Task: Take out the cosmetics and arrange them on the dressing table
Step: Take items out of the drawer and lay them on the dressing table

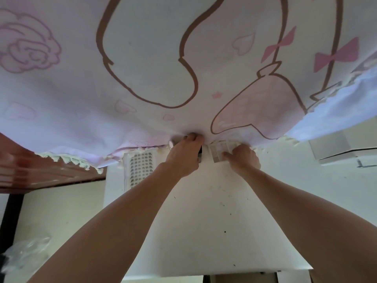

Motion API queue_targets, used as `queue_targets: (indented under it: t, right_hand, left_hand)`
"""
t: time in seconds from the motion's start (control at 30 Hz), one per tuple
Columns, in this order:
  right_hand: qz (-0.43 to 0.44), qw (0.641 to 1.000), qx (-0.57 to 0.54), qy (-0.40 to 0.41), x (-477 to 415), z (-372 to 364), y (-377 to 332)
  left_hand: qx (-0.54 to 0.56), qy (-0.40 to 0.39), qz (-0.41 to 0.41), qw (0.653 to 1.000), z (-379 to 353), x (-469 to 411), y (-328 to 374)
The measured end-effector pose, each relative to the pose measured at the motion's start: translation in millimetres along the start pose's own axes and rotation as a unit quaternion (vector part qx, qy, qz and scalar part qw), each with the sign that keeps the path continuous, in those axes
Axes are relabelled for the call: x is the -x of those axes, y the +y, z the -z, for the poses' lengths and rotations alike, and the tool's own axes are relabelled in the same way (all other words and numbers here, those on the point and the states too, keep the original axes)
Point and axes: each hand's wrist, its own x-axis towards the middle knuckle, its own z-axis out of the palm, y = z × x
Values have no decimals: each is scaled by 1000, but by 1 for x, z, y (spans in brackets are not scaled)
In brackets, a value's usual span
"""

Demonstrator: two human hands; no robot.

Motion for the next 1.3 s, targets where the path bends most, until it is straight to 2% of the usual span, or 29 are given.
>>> queue_targets:
  t: [0.27,0.37,0.5,0.73,1.0,1.23,1.3]
  right_hand:
    - [46,998,-47,9,33,28,49]
    - [74,993,-94,-5,52,41,81]
    - [110,983,-147,-19,82,58,133]
    - [192,974,-82,-82,131,75,241]
    - [227,957,98,-149,163,68,352]
    - [231,927,238,-176,138,24,393]
    - [245,913,279,-170,130,9,392]
  left_hand:
    - [21,134,-11,991,15,28,28]
    - [44,141,-5,989,14,50,56]
    - [81,113,18,990,-10,86,105]
    - [120,51,66,989,-90,156,194]
    - [144,-33,123,981,-184,220,256]
    - [171,-167,221,945,-256,222,266]
    - [181,-176,234,939,-269,216,266]
